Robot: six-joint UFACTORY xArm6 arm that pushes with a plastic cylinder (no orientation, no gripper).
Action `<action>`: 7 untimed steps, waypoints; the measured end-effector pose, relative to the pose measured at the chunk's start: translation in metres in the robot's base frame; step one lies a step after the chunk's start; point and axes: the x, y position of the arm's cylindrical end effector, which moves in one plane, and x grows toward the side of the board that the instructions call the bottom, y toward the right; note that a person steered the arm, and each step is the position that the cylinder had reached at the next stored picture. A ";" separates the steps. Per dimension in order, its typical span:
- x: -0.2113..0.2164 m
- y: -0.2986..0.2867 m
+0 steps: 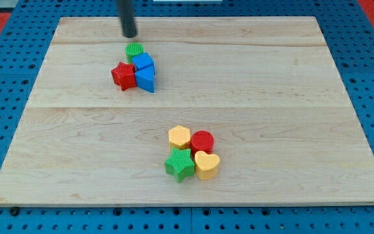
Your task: Locate the blue blocks at the left side of the yellow hexagon
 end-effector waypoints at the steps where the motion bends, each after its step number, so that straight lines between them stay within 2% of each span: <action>1: 0.042 0.004; 2: 0.060 -0.032; 3: 0.074 -0.013; 4: 0.077 0.032; 7: 0.175 0.034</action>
